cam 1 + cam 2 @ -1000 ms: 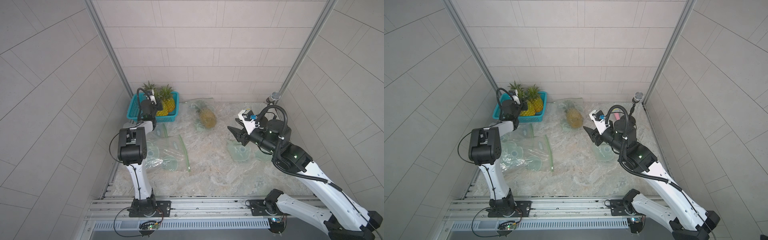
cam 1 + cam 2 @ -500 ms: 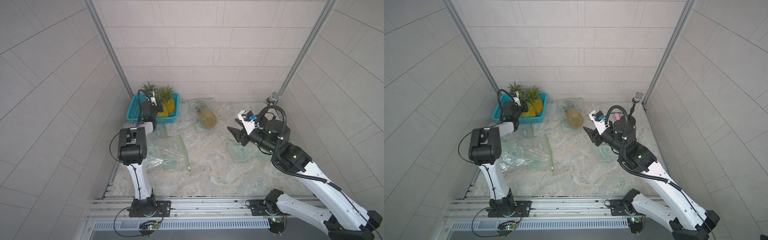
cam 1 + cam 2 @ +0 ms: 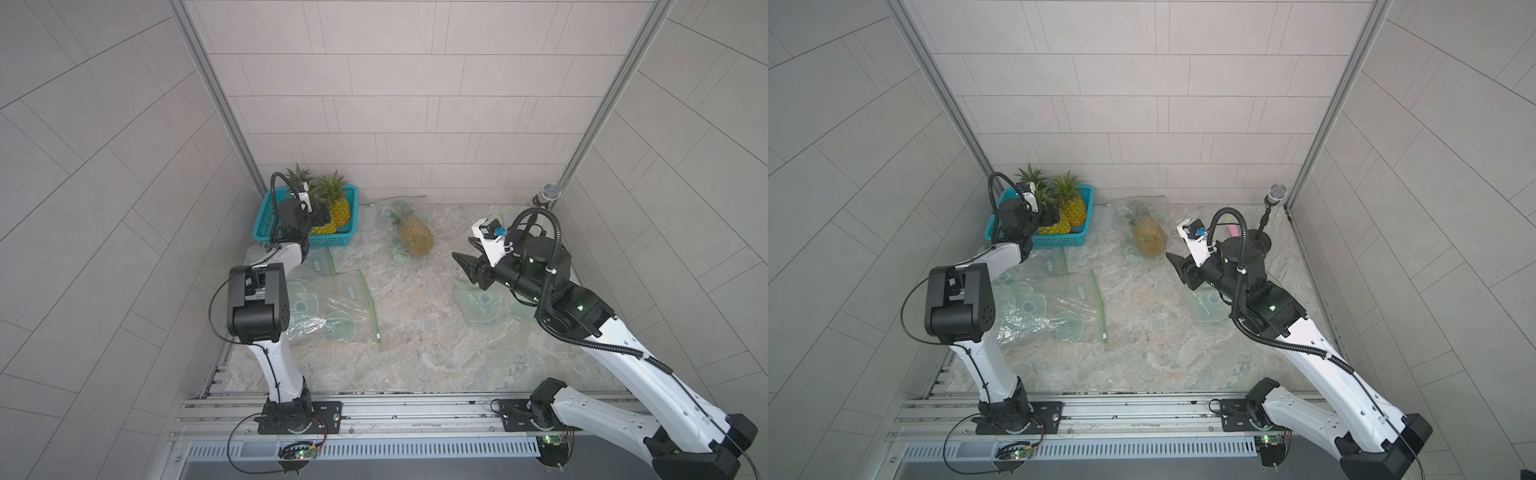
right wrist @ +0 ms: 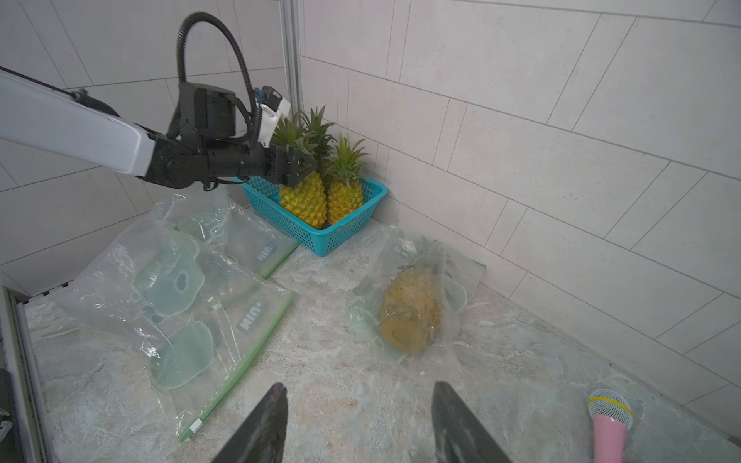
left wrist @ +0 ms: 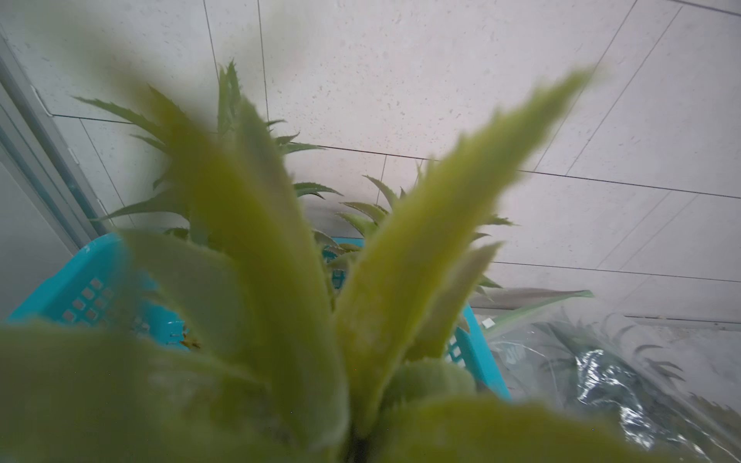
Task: Open the zip-top bag and take out the pineapple
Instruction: Place the pineapple in the basket, then move the zipper food storage bag to the center of the board.
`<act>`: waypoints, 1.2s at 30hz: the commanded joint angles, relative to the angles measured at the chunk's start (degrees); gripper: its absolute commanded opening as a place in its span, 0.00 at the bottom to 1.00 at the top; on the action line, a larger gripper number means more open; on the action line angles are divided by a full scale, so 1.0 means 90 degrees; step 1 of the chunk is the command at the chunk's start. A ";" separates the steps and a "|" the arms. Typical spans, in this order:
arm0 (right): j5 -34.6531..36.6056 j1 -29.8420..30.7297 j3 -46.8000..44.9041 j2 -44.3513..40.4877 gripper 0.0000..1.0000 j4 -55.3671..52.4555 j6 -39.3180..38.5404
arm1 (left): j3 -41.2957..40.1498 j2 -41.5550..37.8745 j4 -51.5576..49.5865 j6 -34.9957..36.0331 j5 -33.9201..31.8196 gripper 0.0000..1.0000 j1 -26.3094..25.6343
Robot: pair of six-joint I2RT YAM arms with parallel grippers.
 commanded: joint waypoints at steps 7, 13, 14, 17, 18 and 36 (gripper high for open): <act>-0.0456 -0.0475 0.0855 0.1412 0.61 -0.0193 0.0418 | -0.0091 -0.1735 -0.0905 -0.0150 0.0055 0.90 0.0036; -0.0774 -0.0545 0.0965 0.1811 0.61 -0.0248 0.0515 | 0.0351 -0.1219 -0.1687 -0.0055 -0.0114 0.90 0.0037; -0.0800 -0.0552 0.0935 0.1828 0.61 -0.0247 0.0522 | 0.0356 -0.1110 -0.1655 -0.0080 -0.0127 0.90 0.0035; -0.0819 -0.0553 0.0849 0.1795 0.61 -0.0247 0.0539 | 0.0358 -0.0896 -0.1648 -0.0073 -0.0165 0.88 0.0036; -0.0829 -0.0555 0.0830 0.1782 0.61 -0.0252 0.0540 | 0.0356 -0.0862 -0.1685 -0.0072 -0.0178 0.88 0.0031; -0.1099 -0.1245 0.2048 0.3796 0.61 -0.0158 0.0680 | 0.1127 -0.1785 -0.3010 -0.0356 -0.0311 0.93 0.0101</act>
